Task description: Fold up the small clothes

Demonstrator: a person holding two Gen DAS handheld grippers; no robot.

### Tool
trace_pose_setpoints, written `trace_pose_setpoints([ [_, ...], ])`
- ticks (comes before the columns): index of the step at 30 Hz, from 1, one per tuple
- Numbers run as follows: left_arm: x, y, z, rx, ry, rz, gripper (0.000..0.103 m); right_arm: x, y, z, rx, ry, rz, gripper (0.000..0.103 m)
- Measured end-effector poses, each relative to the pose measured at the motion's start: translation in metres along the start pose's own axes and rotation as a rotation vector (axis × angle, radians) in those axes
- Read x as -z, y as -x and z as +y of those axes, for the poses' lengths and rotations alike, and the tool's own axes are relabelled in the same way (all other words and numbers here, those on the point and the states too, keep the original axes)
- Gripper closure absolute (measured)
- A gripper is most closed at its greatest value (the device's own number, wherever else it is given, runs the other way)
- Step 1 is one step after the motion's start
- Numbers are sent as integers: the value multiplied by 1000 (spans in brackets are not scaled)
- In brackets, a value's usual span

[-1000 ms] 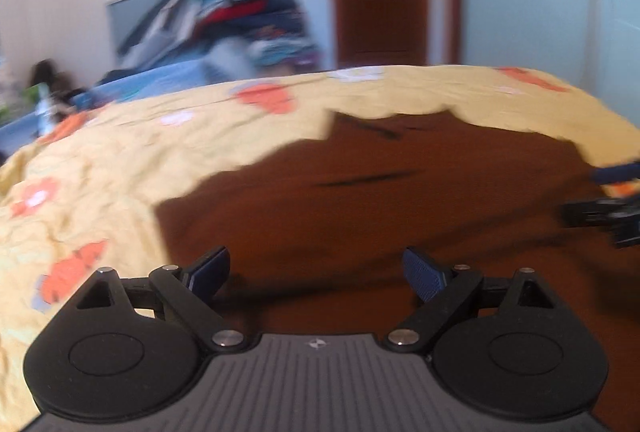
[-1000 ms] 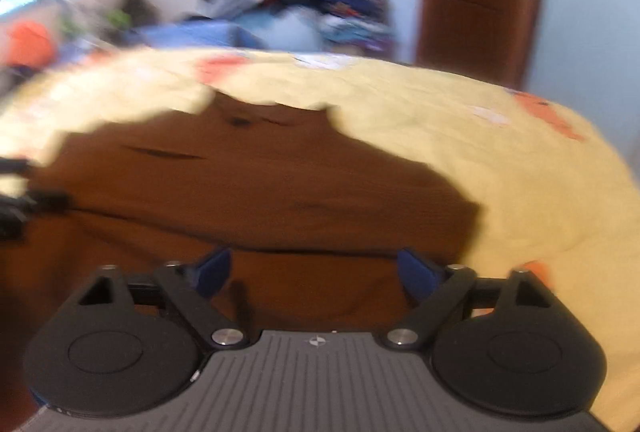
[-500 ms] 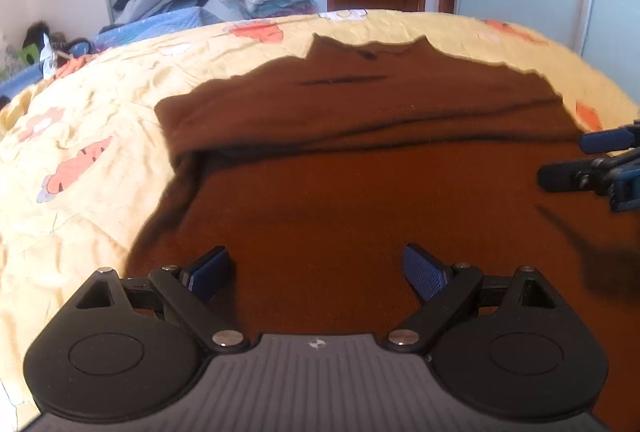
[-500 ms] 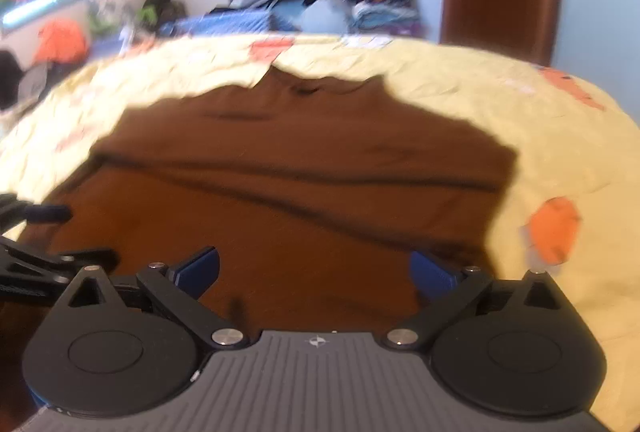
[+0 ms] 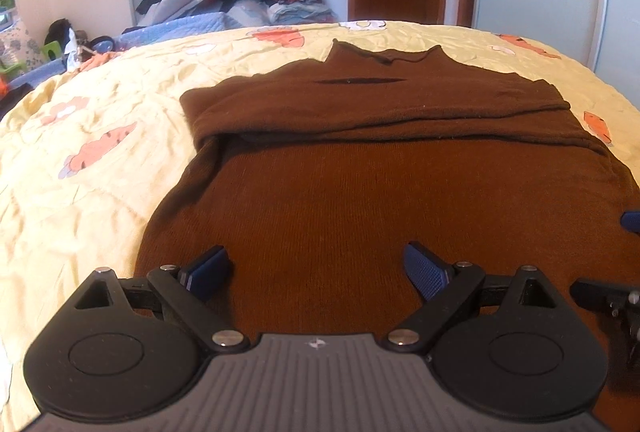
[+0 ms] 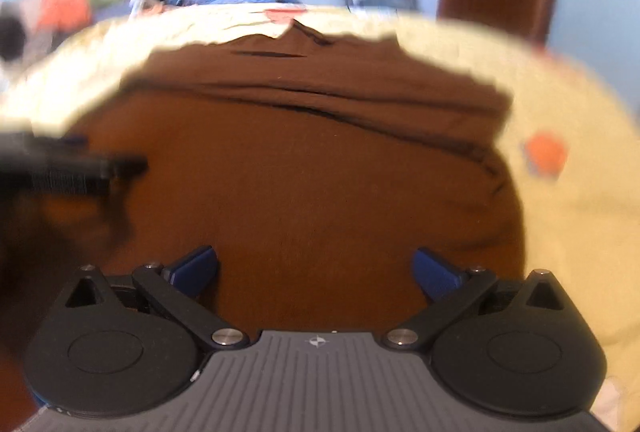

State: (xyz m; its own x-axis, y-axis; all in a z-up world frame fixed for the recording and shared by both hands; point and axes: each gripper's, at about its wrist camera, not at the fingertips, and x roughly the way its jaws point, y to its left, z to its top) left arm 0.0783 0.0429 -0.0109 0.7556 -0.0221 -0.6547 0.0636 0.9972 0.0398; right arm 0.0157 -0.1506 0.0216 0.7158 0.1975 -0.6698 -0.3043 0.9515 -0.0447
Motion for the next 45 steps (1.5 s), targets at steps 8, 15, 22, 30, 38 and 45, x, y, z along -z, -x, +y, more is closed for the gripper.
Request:
trace_pose_setpoints([
  [8, 33, 38, -3, -11, 23, 15, 8, 6, 26, -2, 36, -98, 48, 0],
  [15, 47, 52, -2, -7, 26, 2, 8, 28, 35, 10, -54, -16, 5, 0],
  [22, 61, 67, -7, -25, 43, -6, 8, 23, 49, 16, -10, -53, 49, 0],
  [30, 85, 106, -4, -13, 5, 15, 7, 49, 65, 15, -37, 18, 21, 0],
  [38, 126, 148, 1, 85, -50, 29, 7, 75, 96, 34, -120, 86, 51, 0],
  [45, 123, 171, 40, 98, 57, 61, 7, 75, 128, -16, -131, -69, 114, 0],
])
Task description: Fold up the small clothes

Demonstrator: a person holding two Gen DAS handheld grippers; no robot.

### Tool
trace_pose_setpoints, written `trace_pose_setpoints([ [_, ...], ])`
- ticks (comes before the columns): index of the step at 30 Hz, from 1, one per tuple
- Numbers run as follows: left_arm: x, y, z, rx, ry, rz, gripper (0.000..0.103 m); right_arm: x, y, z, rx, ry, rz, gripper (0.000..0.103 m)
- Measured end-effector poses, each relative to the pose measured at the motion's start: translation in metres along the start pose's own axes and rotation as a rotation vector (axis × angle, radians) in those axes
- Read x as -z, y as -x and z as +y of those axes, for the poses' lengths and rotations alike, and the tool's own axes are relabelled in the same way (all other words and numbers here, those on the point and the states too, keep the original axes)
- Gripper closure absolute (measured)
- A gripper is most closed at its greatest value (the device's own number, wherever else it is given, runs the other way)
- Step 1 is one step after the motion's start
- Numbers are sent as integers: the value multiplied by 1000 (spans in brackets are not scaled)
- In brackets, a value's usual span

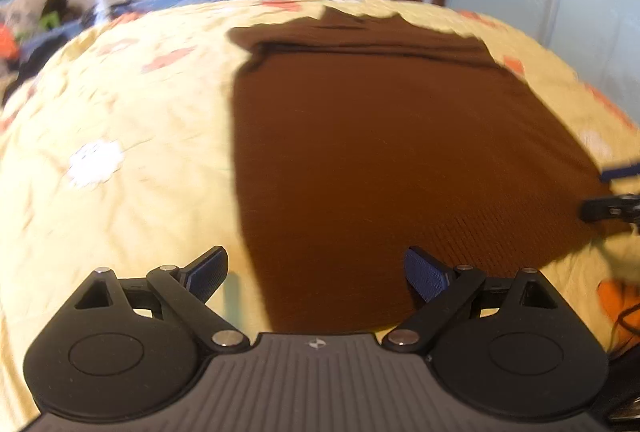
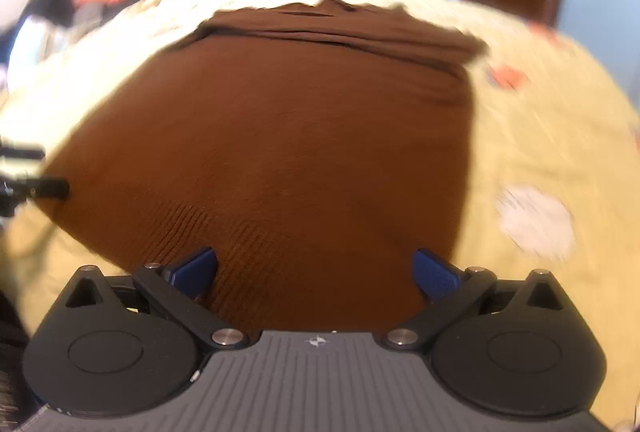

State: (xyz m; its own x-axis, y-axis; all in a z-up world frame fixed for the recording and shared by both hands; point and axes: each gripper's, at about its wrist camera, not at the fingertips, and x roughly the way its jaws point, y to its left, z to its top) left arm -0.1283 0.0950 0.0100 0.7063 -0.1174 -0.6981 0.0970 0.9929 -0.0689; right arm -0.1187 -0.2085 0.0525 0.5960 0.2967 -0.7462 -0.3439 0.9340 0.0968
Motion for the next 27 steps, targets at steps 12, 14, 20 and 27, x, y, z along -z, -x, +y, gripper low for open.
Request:
trace_pose_setpoints([
  [12, -10, -32, 93, 518, 588, 157, 3, 23, -4, -117, -569, -734, 141, 0],
  [14, -5, -35, 97, 563, 637, 167, 3, 21, -6, -114, -596, -703, 144, 0],
  [20, 6, -39, 102, 667, 727, 223, 3, 16, 5, -84, -478, -534, 46, 0],
  [27, 0, -37, 95, 640, 688, 237, 4, 4, 4, -39, -182, -150, -15, 0],
])
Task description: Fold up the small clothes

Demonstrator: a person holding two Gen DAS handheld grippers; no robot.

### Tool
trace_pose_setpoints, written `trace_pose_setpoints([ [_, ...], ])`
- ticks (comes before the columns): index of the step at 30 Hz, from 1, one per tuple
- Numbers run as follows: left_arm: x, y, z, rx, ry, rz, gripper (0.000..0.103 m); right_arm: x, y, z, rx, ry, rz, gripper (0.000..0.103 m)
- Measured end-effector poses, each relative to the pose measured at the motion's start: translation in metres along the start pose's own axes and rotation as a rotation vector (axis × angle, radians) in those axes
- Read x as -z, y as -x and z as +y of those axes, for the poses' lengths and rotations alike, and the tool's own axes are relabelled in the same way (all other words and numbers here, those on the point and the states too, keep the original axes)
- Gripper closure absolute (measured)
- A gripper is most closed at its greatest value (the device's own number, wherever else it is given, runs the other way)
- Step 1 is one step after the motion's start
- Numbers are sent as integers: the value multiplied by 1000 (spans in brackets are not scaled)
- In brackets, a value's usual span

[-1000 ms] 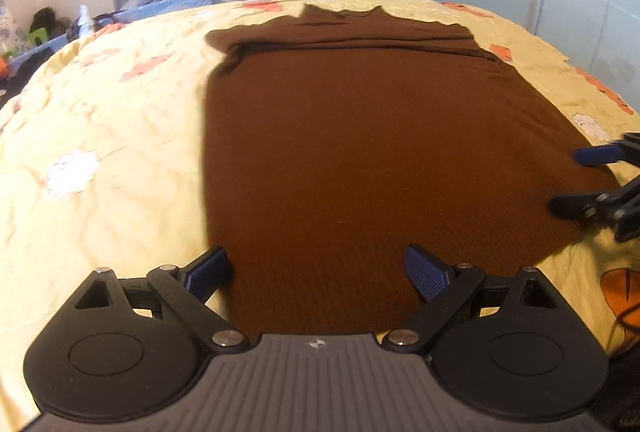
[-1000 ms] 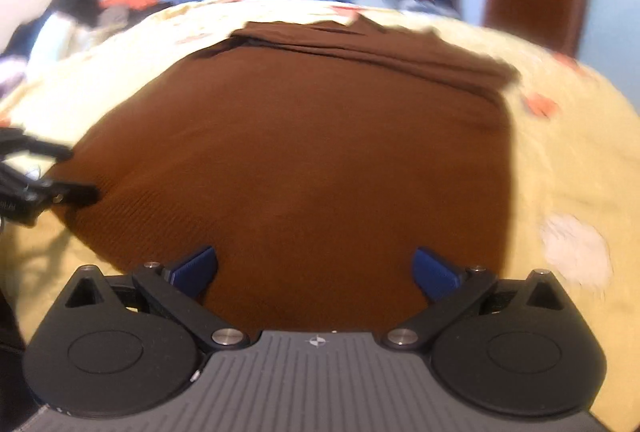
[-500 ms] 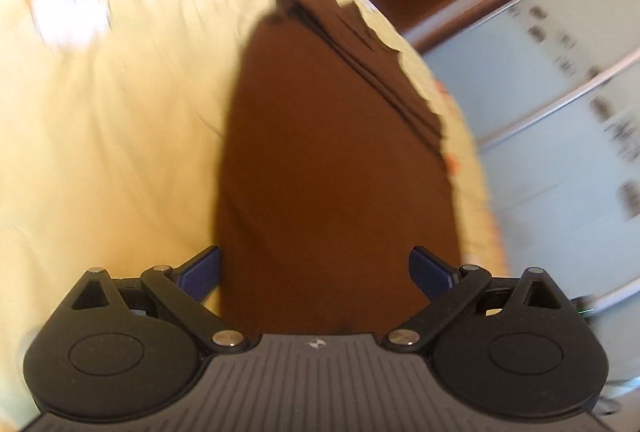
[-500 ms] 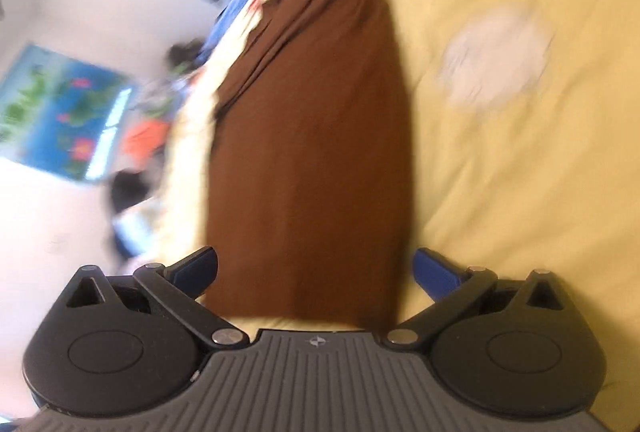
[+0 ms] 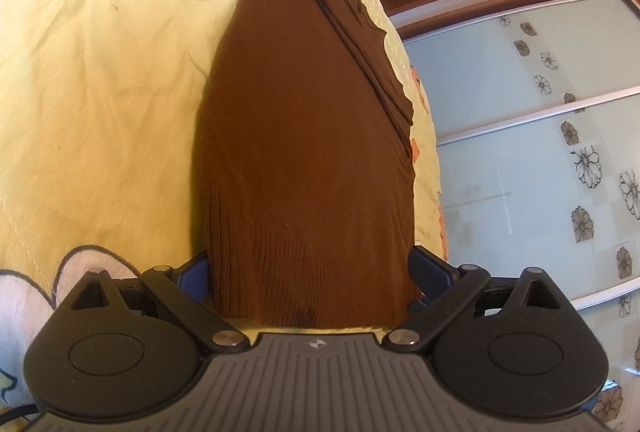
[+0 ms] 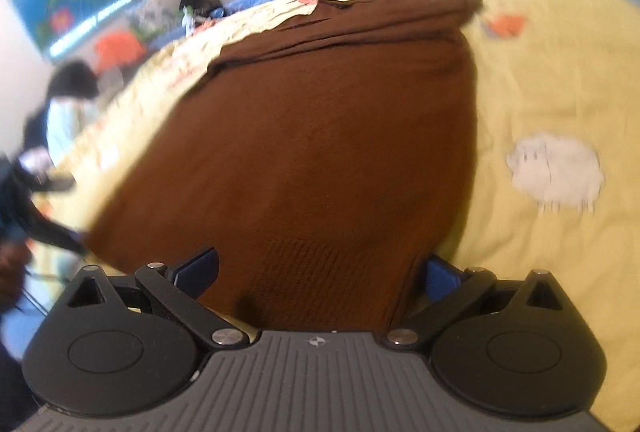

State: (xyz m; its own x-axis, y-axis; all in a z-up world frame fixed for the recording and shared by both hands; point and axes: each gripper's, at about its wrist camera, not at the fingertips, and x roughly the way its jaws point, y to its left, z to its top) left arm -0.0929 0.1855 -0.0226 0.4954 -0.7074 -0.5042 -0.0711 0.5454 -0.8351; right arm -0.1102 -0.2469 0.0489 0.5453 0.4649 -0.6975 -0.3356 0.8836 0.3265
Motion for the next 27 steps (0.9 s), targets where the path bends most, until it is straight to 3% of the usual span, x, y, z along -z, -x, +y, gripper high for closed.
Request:
trace_pose_setpoints([
  [2, -3, -4, -6, -28, -23, -3, 10, 0, 0, -4, 1, -17, -7, 0],
  [3, -4, -5, -9, -51, -39, -7, 21, -2, 2, -8, -17, -48, -1, 4],
  [4, -3, -7, -12, -85, -63, -5, 32, -7, -2, -11, -48, -83, 6, 14],
  [5, -3, -8, -15, -128, -92, 0, 57, -8, -1, -17, -78, -122, 15, 20],
  [6, -3, -9, -17, -169, -111, 3, 73, -10, -1, -21, -94, -154, 28, 41],
  [7, -3, -10, -18, -200, -128, 9, 78, -11, -3, -25, -111, -187, 52, 53],
  [8, -4, -10, -19, -219, -139, 20, 88, -16, -11, -27, -117, -214, 72, 66],
  [9, -5, -10, -18, -235, -142, 26, 95, -16, -11, -32, -131, -238, 79, 72],
  [11, -7, -11, -15, -239, -141, 32, 97, -14, -14, -43, -169, -309, 96, 82],
  [15, -11, -2, -22, -224, -188, 9, 97, -9, -10, -60, -248, -415, 71, 84],
  [19, -33, 10, -46, -155, -257, -85, 97, -29, -1, -71, -304, -453, -7, 84],
  [23, -78, 5, -79, -128, -360, -196, 97, -73, -7, -85, -315, -441, -90, 88],
  [27, -147, -26, -103, -156, -394, -261, 97, -133, -30, -110, -323, -443, -188, 88],
])
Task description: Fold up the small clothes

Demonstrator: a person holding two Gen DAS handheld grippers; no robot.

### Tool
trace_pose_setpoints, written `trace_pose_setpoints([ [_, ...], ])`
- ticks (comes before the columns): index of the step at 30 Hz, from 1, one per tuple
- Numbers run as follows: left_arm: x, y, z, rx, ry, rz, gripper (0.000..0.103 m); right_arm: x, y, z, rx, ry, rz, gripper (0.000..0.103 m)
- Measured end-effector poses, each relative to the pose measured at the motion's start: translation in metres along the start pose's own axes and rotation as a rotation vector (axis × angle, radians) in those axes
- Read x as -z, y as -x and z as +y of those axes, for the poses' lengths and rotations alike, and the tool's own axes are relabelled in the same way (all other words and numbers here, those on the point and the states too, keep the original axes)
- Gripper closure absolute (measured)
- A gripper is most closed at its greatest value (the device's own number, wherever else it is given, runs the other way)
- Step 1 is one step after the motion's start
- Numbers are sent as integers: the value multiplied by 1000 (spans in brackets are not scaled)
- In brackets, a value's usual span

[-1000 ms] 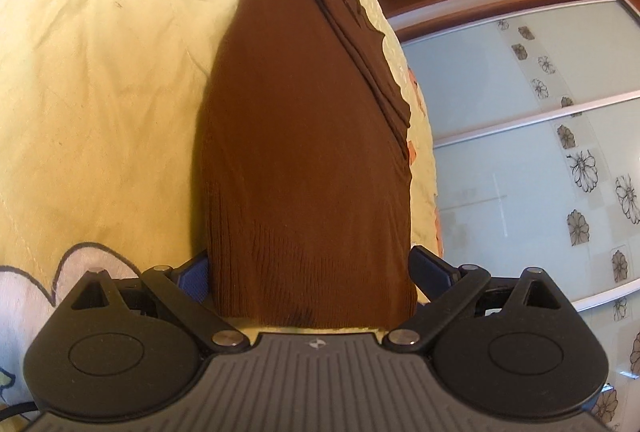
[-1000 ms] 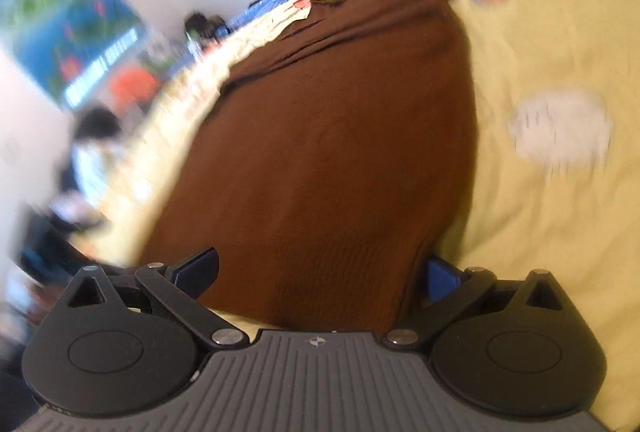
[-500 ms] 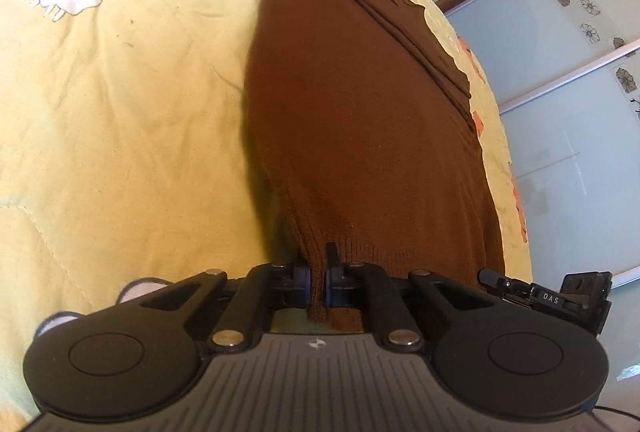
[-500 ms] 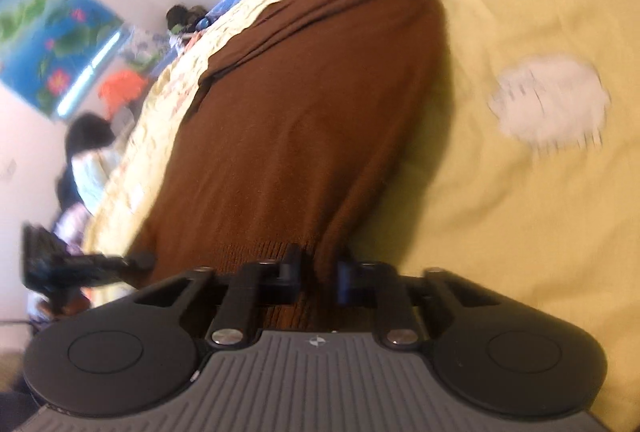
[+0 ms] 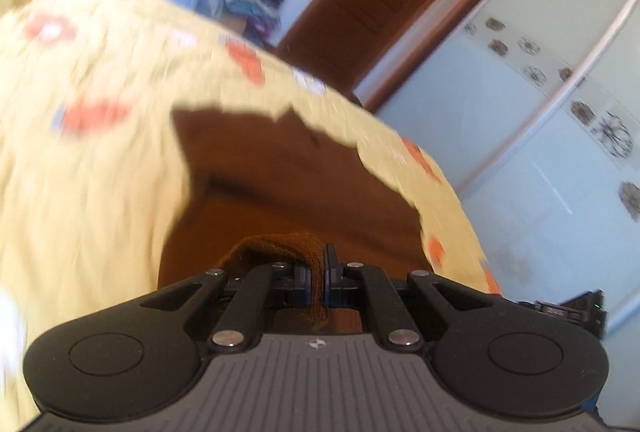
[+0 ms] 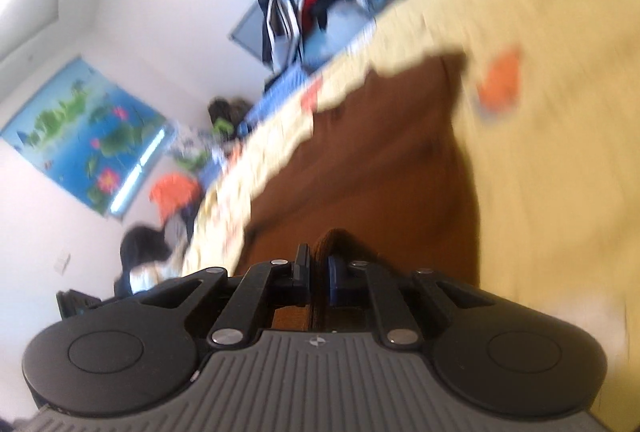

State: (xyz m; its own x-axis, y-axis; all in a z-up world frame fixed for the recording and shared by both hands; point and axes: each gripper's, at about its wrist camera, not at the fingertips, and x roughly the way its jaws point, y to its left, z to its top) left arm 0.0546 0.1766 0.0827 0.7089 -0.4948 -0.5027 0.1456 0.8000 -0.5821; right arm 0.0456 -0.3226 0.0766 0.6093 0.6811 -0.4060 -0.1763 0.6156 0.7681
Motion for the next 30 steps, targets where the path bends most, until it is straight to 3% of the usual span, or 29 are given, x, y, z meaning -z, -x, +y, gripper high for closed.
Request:
trace_pose_setpoints([
  [8, -107, -112, -19, -61, -59, -37, 97, -124, -94, -39, -30, -61, -88, 88],
  [14, -149, -196, -10, -160, -42, -9, 97, -184, -165, -81, 116, -96, -83, 84],
  [15, -150, -202, -6, -161, -23, 4, 97, -184, -172, -79, 128, -78, -70, 82],
  [17, -147, -206, -3, -156, -26, 18, 97, -178, -177, -73, 92, -44, -23, 59],
  [18, -141, -202, -3, -151, -39, 19, 97, -173, -173, -69, 81, -45, -3, 38],
  [19, -138, -198, -3, -148, -50, 19, 97, -165, -166, -65, 67, -38, 6, 34],
  [26, -132, -170, -1, -88, -50, 14, 97, -121, -121, -61, -47, -109, 130, 35],
  [29, -131, -168, -8, -85, -73, 8, 97, -110, -135, -62, 51, -109, 191, 36],
  [30, -130, -168, -10, -84, -75, 9, 97, -108, -144, -65, 72, -120, 211, 41],
])
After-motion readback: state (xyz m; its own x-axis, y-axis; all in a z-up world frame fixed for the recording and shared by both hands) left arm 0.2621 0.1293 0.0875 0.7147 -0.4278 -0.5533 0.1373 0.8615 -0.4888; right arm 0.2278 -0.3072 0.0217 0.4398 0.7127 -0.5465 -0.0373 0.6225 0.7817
